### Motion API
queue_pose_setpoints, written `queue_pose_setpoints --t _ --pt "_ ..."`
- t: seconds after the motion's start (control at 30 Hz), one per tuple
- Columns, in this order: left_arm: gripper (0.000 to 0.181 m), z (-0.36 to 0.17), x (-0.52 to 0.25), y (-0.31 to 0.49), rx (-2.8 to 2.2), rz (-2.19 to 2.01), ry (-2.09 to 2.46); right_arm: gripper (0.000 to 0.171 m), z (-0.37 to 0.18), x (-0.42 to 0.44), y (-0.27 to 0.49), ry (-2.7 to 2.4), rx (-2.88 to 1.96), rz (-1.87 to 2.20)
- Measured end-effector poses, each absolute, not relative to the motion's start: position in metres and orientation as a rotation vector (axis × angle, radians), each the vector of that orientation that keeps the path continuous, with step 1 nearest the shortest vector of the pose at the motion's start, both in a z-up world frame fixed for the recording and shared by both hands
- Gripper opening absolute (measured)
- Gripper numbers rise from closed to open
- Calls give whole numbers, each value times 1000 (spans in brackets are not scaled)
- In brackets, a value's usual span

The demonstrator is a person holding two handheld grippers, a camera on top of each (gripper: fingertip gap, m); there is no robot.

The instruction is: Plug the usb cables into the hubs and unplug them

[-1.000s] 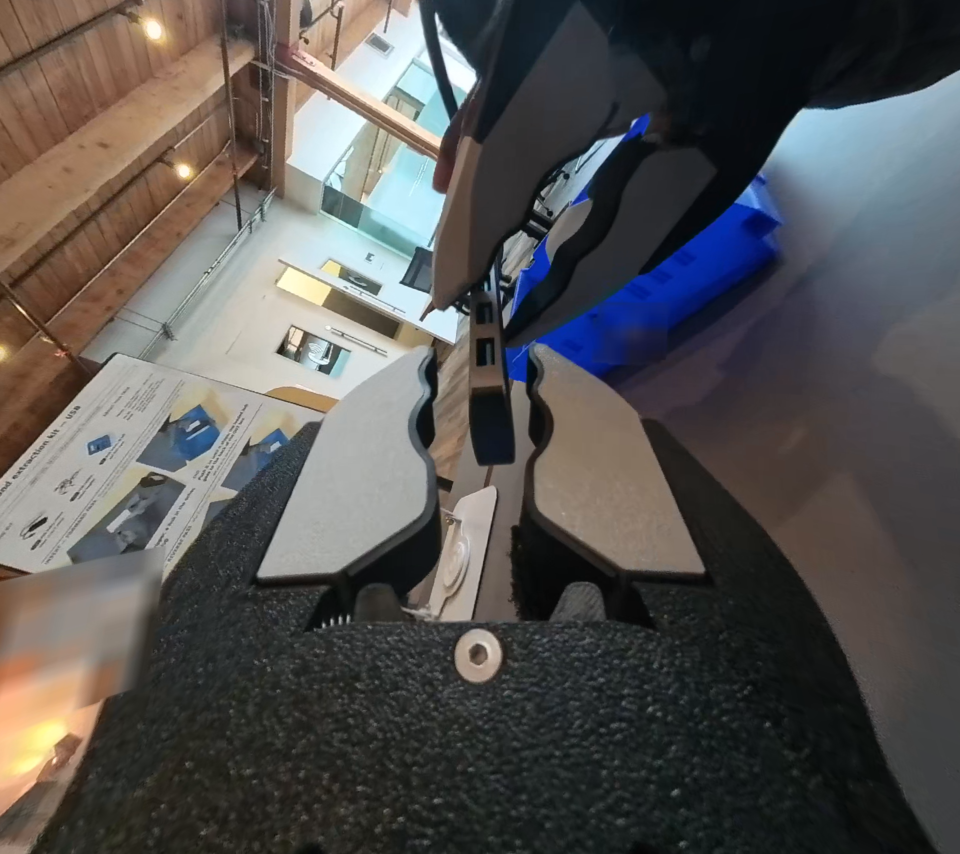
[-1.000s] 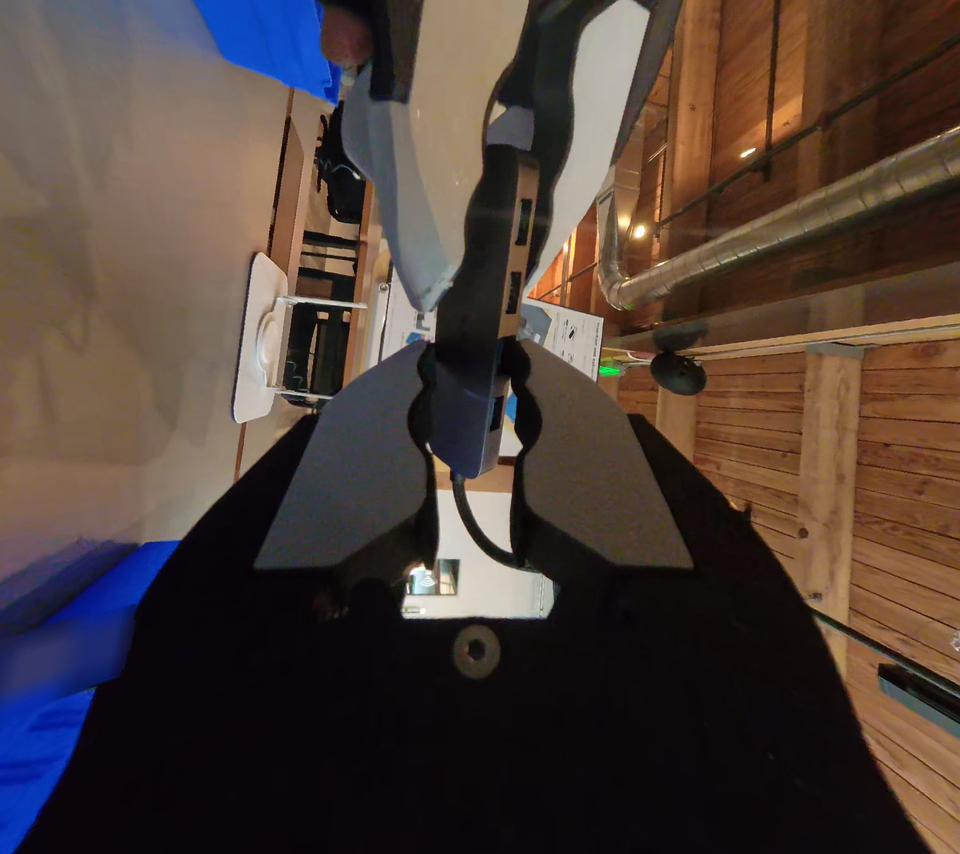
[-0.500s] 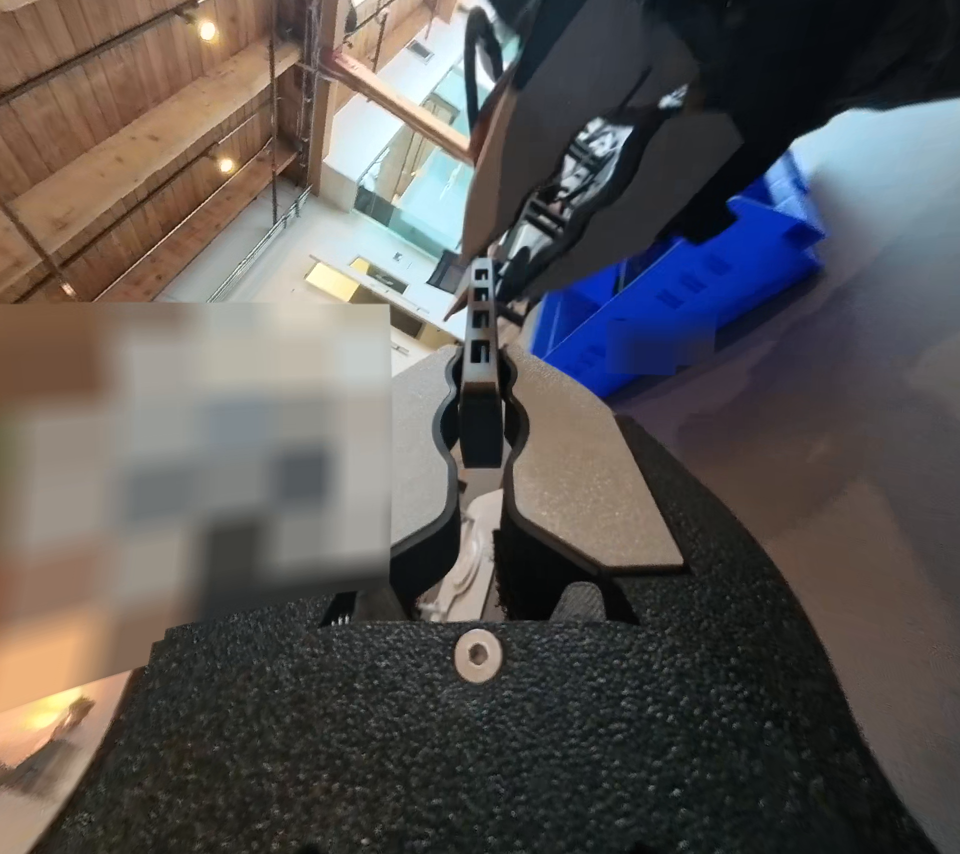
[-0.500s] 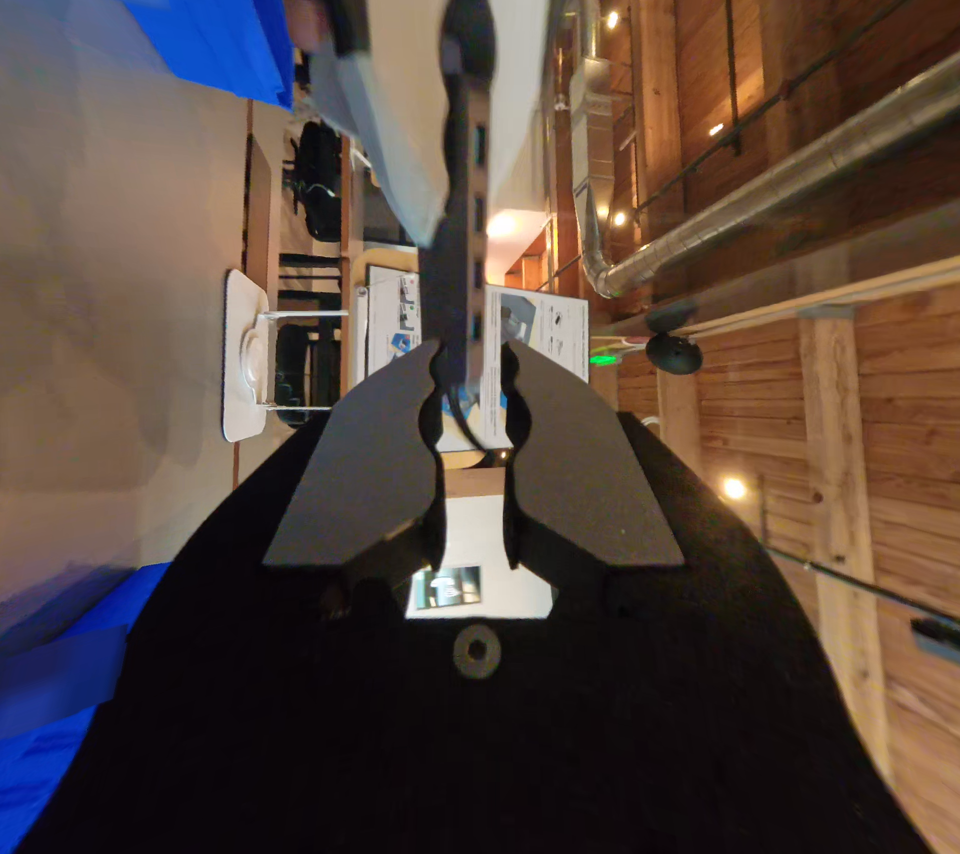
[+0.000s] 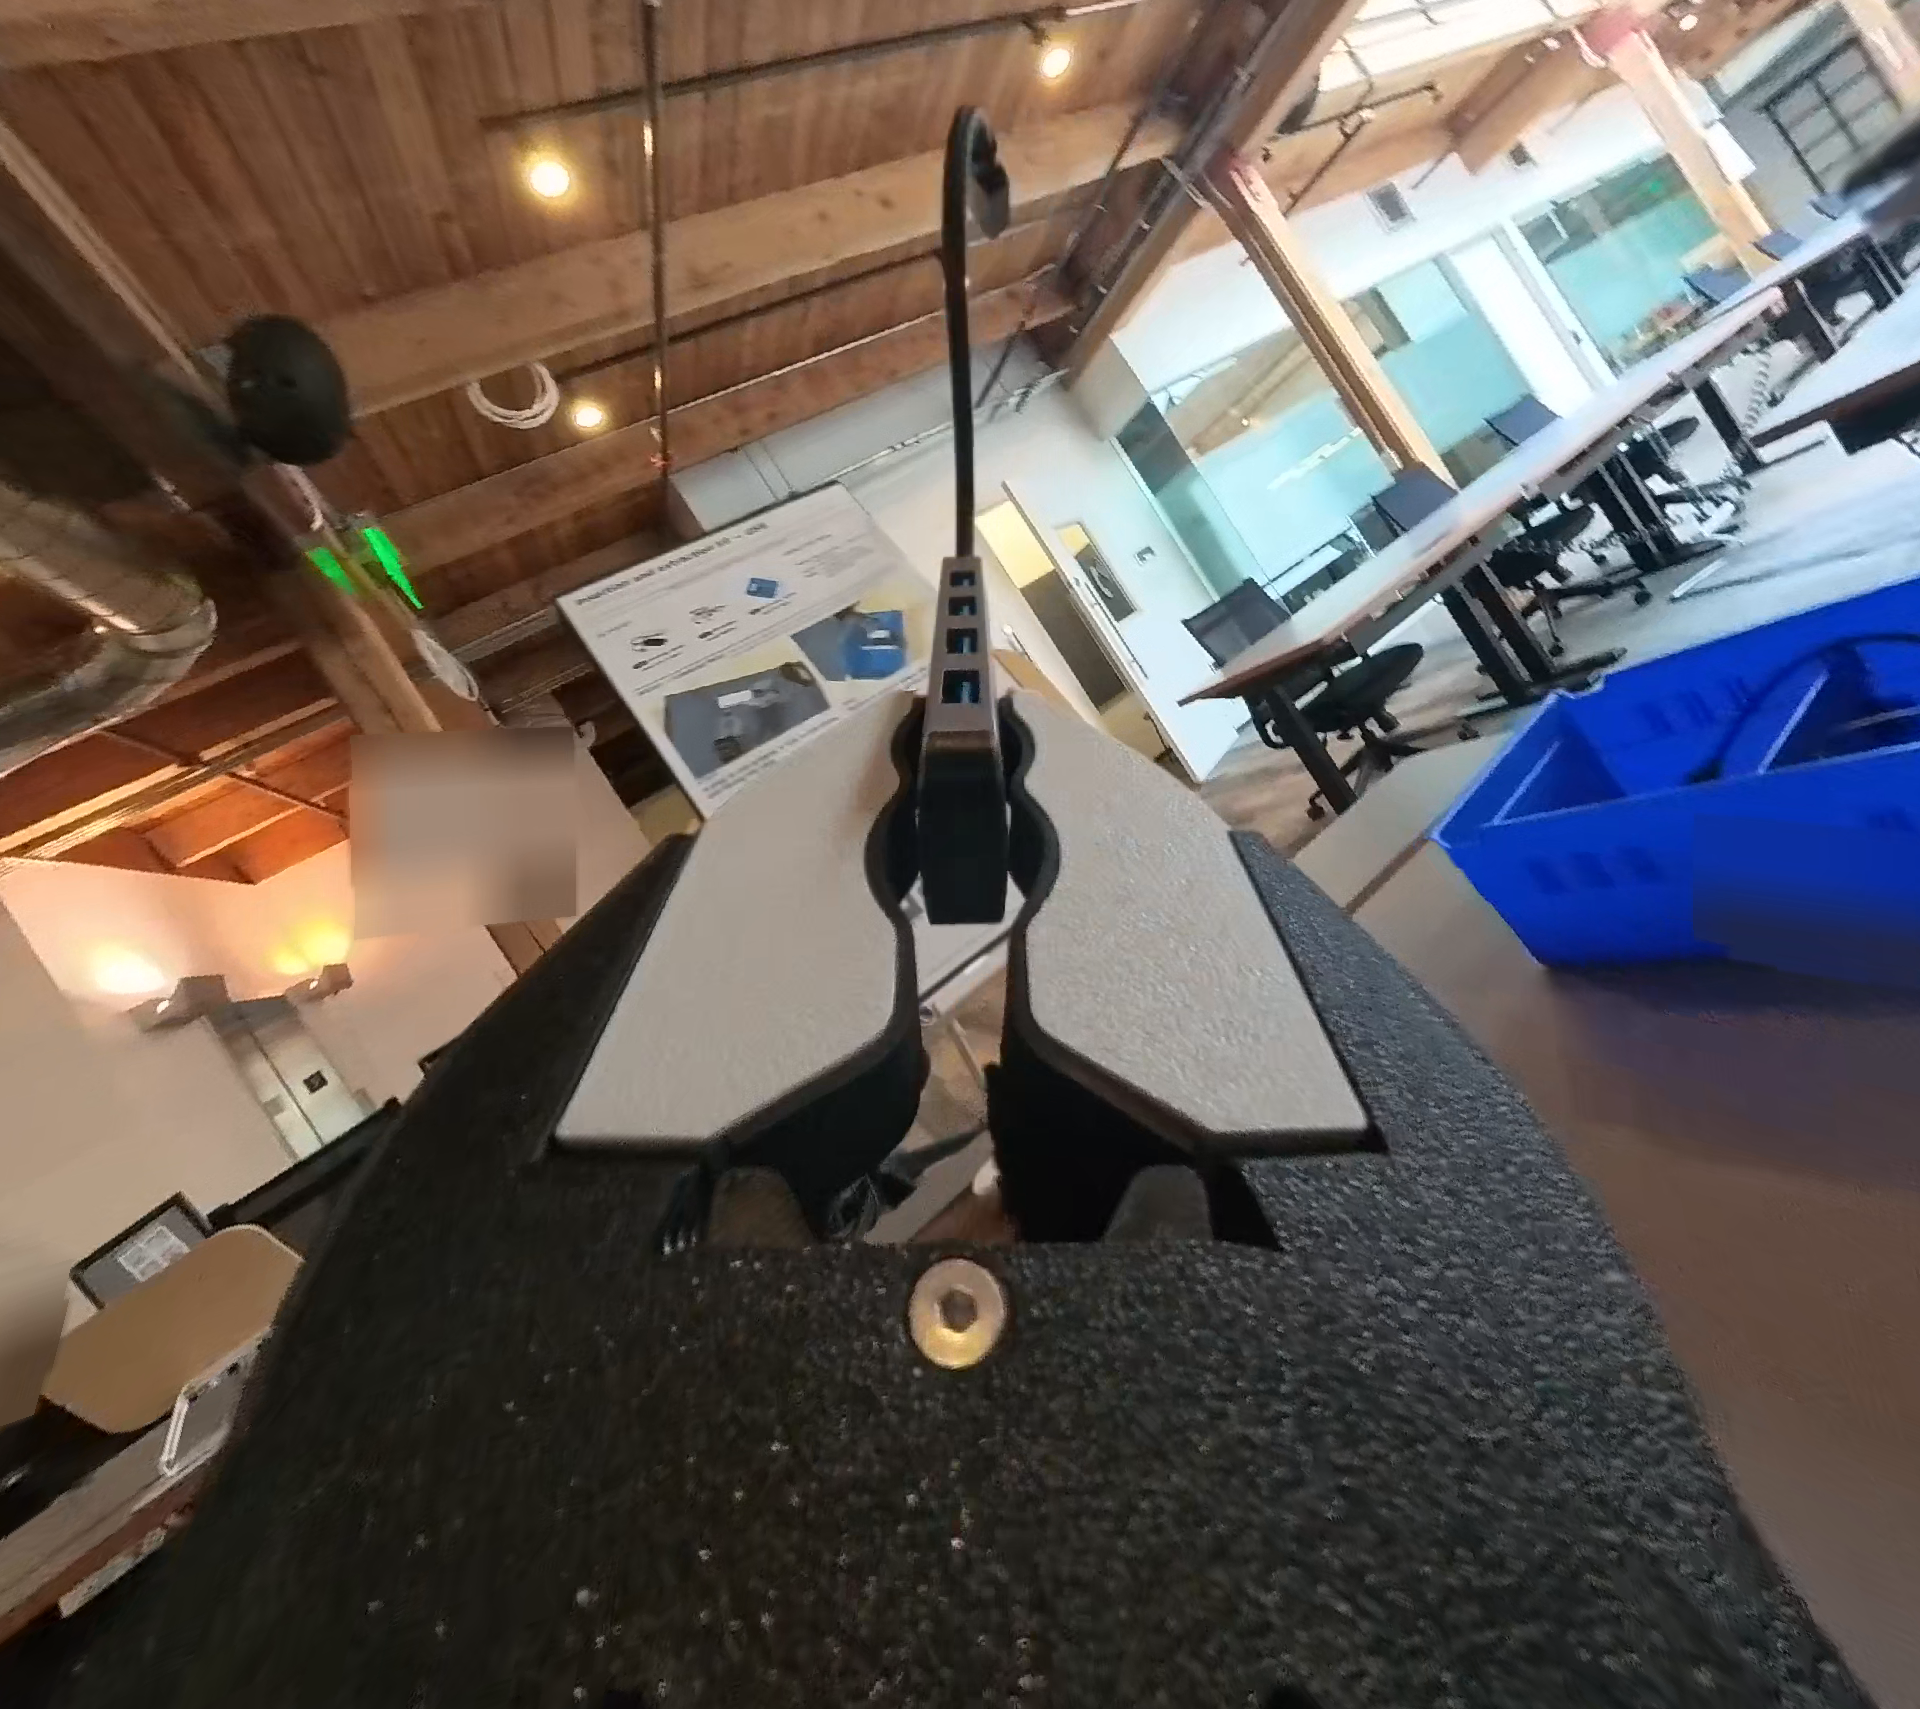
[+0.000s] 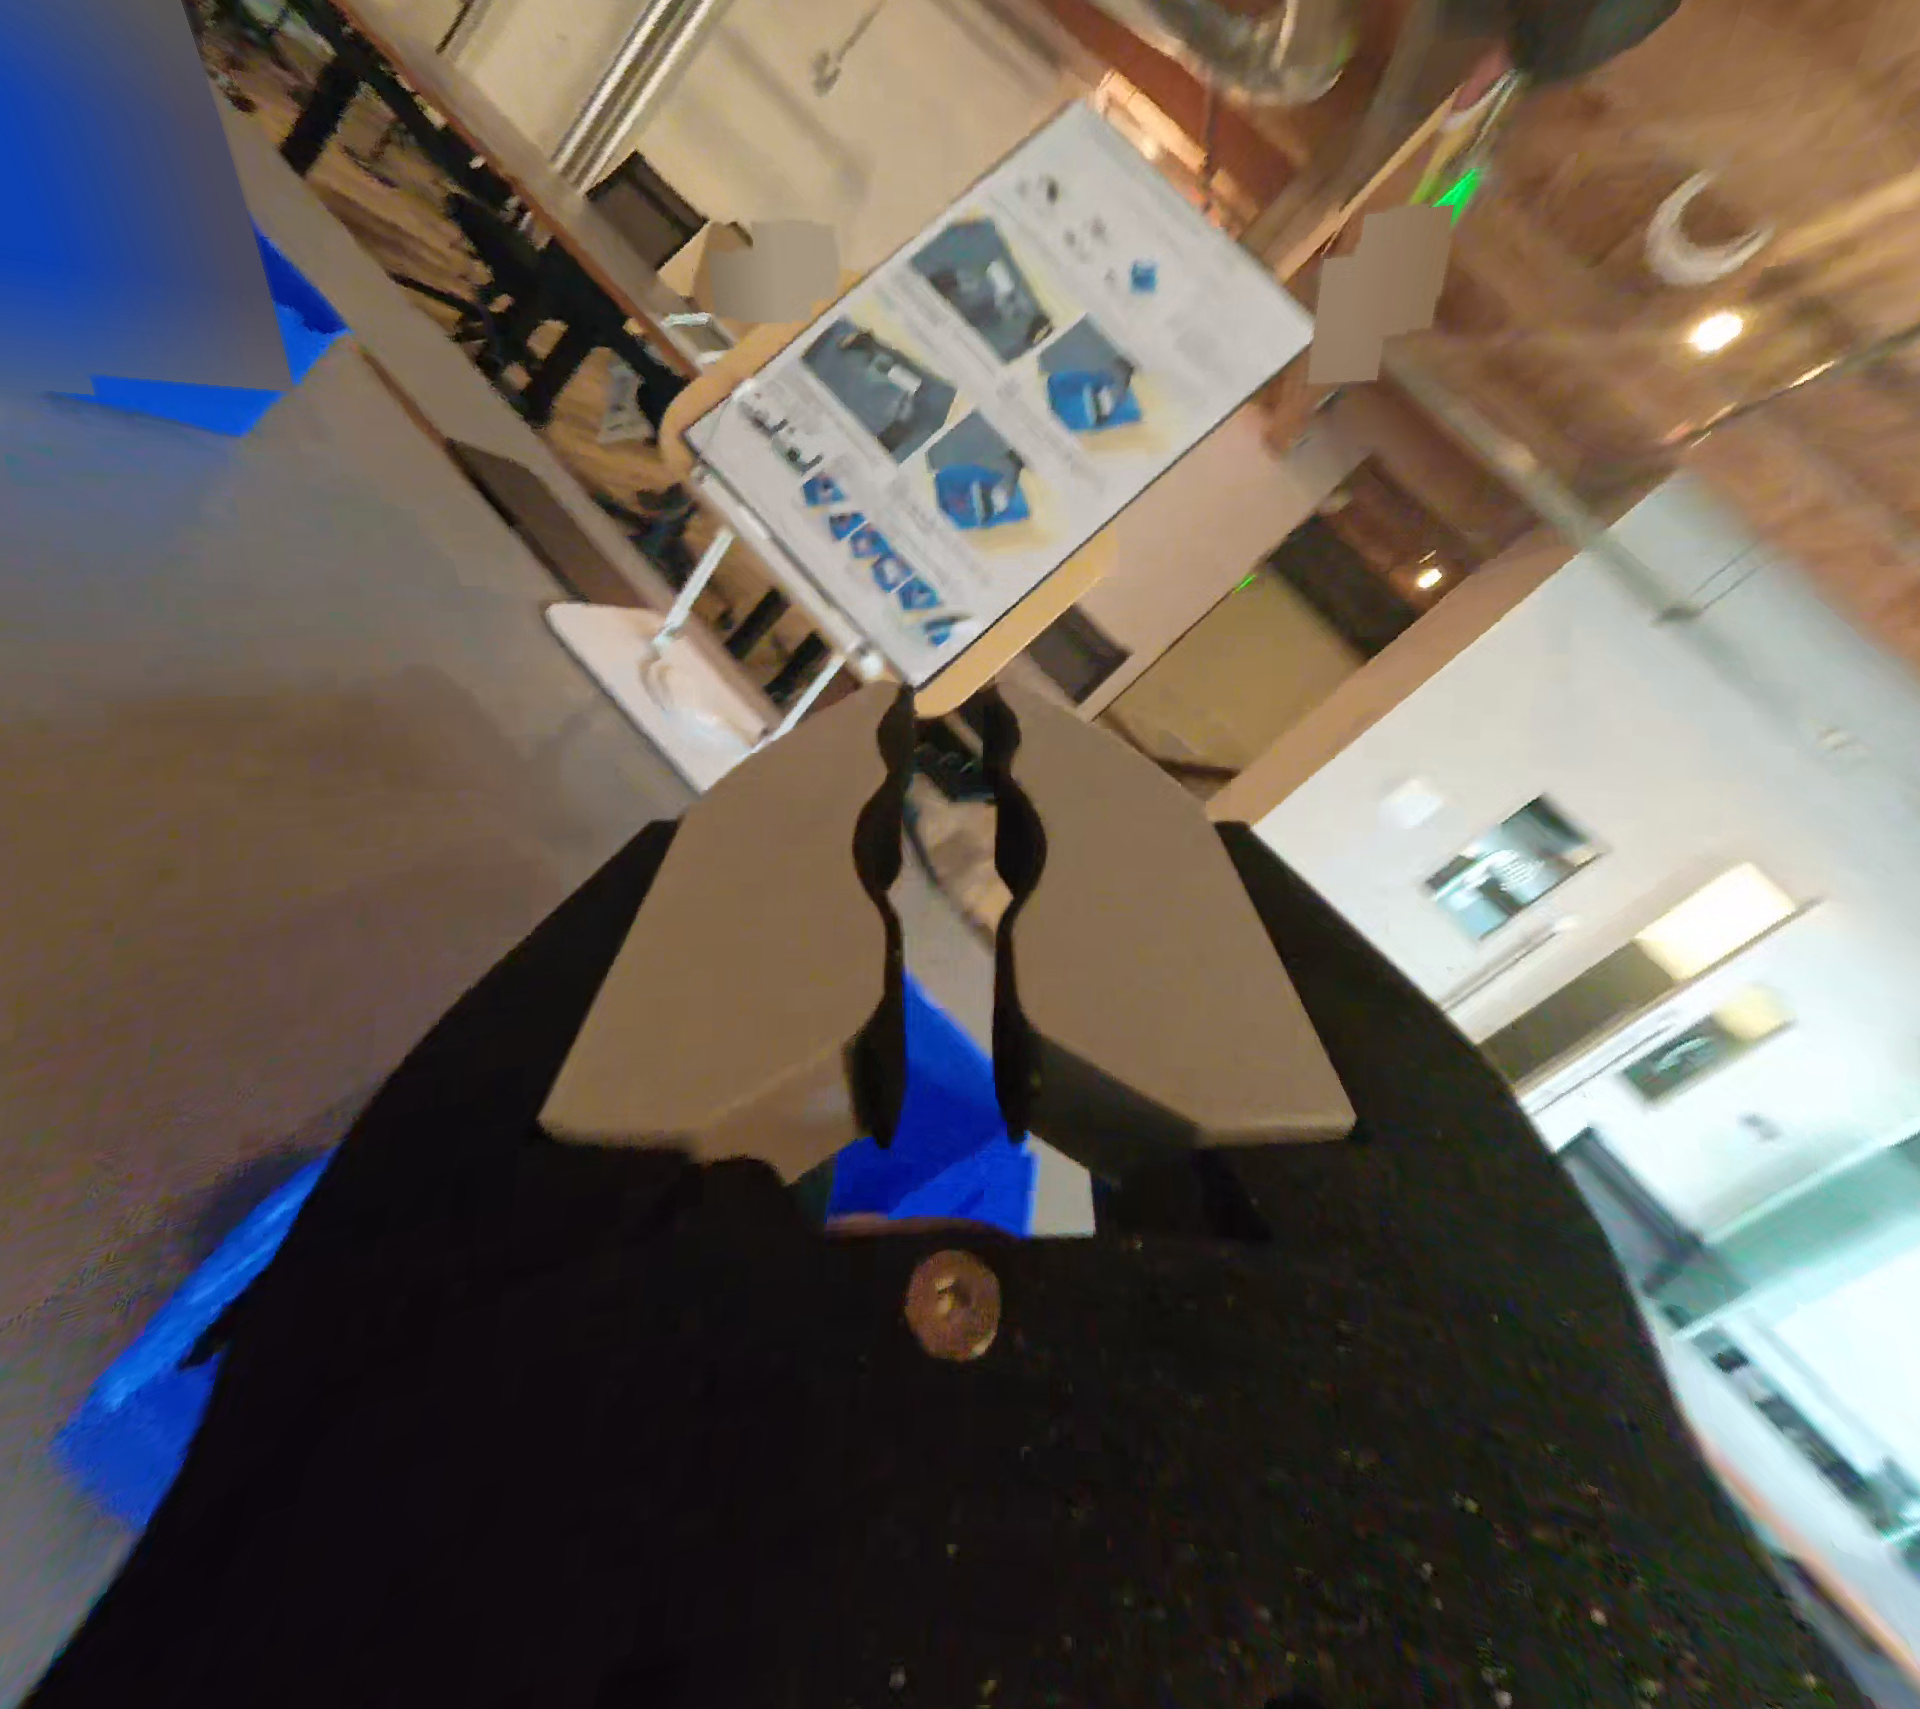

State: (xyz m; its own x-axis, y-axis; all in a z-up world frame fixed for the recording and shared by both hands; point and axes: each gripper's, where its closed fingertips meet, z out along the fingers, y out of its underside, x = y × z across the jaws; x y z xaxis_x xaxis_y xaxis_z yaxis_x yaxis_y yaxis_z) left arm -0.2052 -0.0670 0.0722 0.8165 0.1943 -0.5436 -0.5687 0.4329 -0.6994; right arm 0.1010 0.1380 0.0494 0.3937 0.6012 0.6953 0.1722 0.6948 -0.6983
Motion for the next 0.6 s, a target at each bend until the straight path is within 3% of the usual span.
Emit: queue_pose_setpoints --t 0.23,0.43,0.6 --pt "12 82 -214 -83 -972 451 367 52 -7 100 183 -1240 -1083 556" --pt "12 84 -214 -87 -979 478 362 45 -40 79 233 -1320 -1341 708" --pt "12 79 -222 -84 -1018 463 349 43 -116 74 313 -1799 -1794 284"
